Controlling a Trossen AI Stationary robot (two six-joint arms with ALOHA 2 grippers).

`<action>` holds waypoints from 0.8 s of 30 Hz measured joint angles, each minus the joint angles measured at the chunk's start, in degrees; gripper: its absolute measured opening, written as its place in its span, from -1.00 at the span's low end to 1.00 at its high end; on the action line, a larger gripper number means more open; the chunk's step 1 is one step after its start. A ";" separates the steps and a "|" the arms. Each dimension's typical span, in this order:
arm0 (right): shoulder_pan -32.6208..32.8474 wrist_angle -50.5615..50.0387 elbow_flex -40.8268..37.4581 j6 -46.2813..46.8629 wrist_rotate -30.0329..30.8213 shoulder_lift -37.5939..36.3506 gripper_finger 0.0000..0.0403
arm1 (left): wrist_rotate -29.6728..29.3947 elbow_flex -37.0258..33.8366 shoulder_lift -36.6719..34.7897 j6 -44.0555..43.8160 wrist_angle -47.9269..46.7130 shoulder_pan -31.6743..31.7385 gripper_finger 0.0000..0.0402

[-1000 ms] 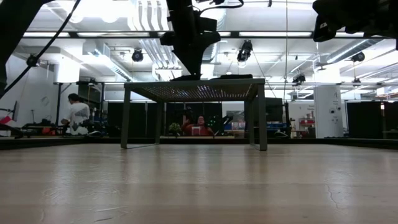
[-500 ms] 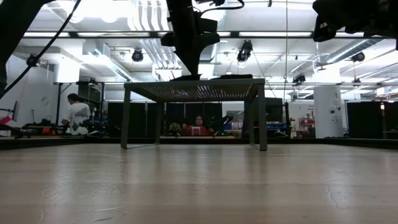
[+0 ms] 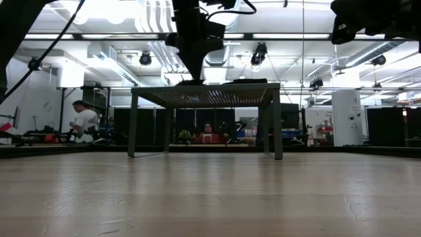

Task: Pick & Place Mini shaped plates
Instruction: Stack the black square plate on top of the other black square plate on the shelf

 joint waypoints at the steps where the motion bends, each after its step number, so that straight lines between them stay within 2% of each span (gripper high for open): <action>1: -0.01 0.00 0.00 0.14 -0.01 0.00 -0.96 | -0.16 0.00 0.00 0.00 -0.37 -0.11 -1.00; 24: 0.01 0.00 0.00 -0.11 0.01 0.00 -0.96 | 1.25 0.42 -1.57 -3.02 -1.59 -0.76 -1.00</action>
